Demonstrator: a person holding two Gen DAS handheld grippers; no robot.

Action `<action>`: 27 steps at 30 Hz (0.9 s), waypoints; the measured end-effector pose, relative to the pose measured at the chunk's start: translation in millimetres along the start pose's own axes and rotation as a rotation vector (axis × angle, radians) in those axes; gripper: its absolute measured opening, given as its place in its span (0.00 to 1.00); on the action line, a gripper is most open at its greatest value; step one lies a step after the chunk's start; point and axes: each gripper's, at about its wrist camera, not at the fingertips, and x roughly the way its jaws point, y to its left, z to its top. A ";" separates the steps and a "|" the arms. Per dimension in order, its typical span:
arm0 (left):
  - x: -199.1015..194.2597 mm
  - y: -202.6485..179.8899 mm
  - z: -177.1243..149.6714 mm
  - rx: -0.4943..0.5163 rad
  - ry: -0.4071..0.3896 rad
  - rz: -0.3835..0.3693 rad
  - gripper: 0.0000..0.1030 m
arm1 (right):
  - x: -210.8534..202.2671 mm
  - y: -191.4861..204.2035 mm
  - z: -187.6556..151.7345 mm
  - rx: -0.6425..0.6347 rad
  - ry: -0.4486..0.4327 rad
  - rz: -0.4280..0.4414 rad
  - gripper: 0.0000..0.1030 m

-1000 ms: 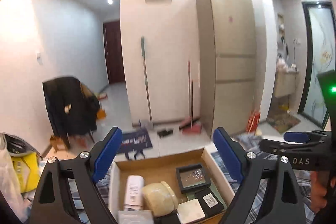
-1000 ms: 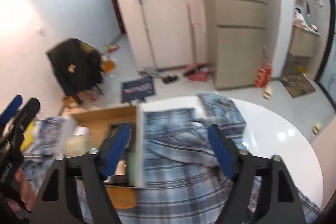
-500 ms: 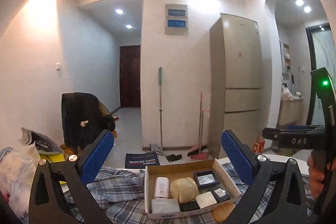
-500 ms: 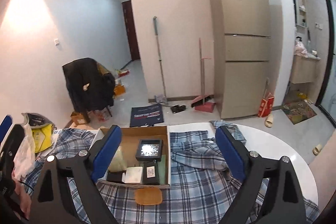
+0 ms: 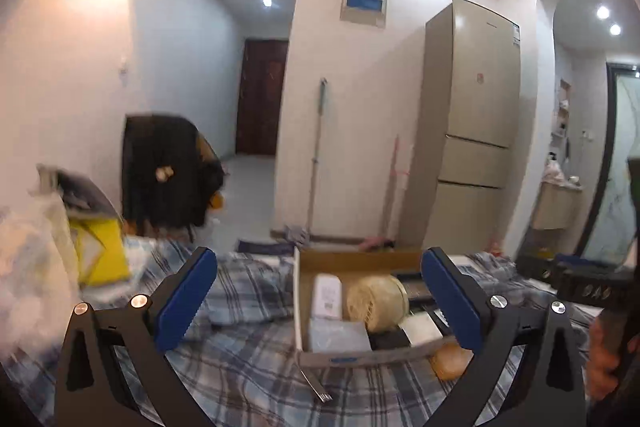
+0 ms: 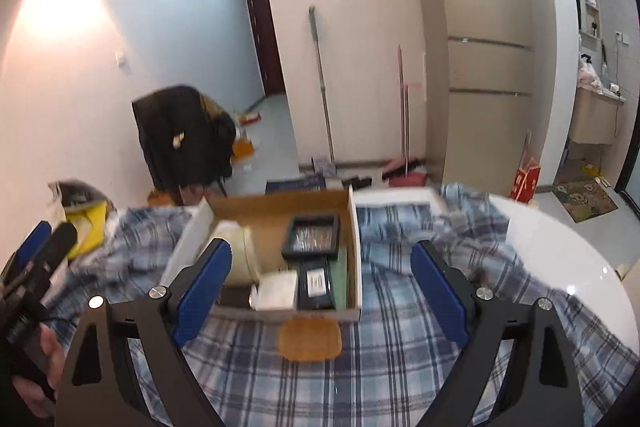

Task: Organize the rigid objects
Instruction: 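Reach the right gripper to the orange translucent lid and grasp it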

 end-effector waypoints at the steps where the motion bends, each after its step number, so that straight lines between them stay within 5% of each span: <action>1: 3.1 2.8 -3.4 -0.009 0.017 0.000 1.00 | 4.5 -0.5 -4.8 0.001 0.012 -0.009 0.88; 6: 14.1 3.8 -12.8 -0.002 0.053 0.021 1.00 | 37.7 4.4 -28.6 -0.046 0.143 -0.044 0.88; 10: 20.2 -4.6 -23.5 0.061 0.052 0.021 1.00 | 71.5 23.6 -53.8 -0.161 0.329 0.008 0.88; 27: 29.7 -7.1 -33.2 0.064 0.077 0.025 1.00 | 91.5 23.4 -72.4 -0.144 0.367 0.011 0.82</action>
